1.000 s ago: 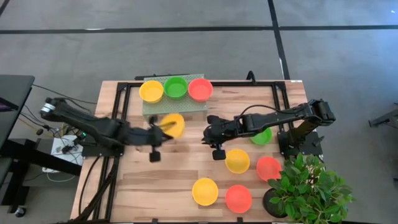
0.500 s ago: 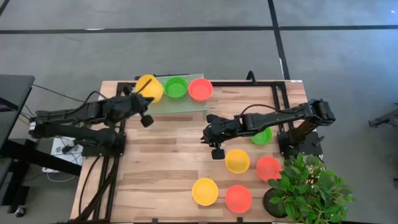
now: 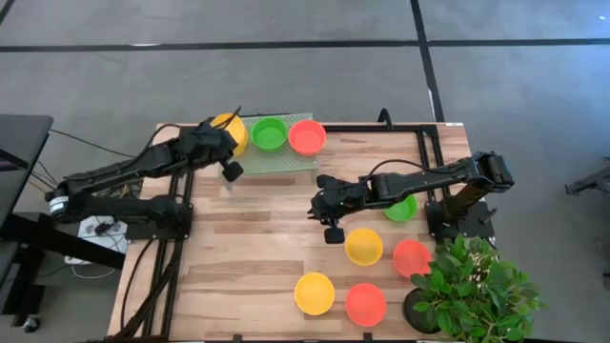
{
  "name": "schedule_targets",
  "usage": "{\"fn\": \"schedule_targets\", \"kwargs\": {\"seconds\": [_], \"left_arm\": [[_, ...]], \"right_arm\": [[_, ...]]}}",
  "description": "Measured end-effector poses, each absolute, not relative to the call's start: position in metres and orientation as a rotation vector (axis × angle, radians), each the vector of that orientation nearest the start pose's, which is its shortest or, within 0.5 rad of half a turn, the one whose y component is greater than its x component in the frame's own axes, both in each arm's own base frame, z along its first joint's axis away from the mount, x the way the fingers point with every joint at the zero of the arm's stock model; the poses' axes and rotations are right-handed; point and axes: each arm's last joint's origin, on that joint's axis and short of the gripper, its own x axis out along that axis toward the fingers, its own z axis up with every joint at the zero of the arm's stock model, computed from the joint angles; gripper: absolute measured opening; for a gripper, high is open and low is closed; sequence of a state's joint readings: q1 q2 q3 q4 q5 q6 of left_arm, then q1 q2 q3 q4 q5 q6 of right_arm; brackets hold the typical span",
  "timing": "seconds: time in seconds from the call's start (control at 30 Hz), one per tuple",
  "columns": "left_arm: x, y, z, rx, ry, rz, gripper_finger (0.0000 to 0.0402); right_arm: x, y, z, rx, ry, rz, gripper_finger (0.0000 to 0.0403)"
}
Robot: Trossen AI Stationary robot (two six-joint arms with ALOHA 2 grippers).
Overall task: Pick & Place Mini bowls
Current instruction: Stack the yellow bowl on top of the other yellow bowl on the shelf, then stack the yellow bowl on top of the other yellow bowls on the shelf
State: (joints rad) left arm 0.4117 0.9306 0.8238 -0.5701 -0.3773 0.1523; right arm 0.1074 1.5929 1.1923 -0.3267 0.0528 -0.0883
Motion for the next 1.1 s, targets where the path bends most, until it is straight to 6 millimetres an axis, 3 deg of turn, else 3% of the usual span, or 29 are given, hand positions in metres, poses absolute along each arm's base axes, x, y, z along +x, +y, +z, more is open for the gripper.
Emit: {"fn": "schedule_targets", "kwargs": {"seconds": [0.43, 0.8, 1.1], "left_arm": [[0.164, 0.088, 0.288, 0.088, 0.761, 0.663, 0.0017], [0.169, 0.089, 0.283, 0.113, 0.794, 0.644, 0.0085], [0.181, 0.067, 0.294, 0.174, 0.663, 0.538, 0.0111]], "right_arm": [[0.345, 0.036, 0.263, -0.143, 0.723, 0.085, 0.0056], [0.345, 0.036, 0.263, -0.143, 0.723, 0.085, 0.0056], [0.345, 0.036, 0.263, -0.143, 0.723, 0.085, 0.0056]]}}
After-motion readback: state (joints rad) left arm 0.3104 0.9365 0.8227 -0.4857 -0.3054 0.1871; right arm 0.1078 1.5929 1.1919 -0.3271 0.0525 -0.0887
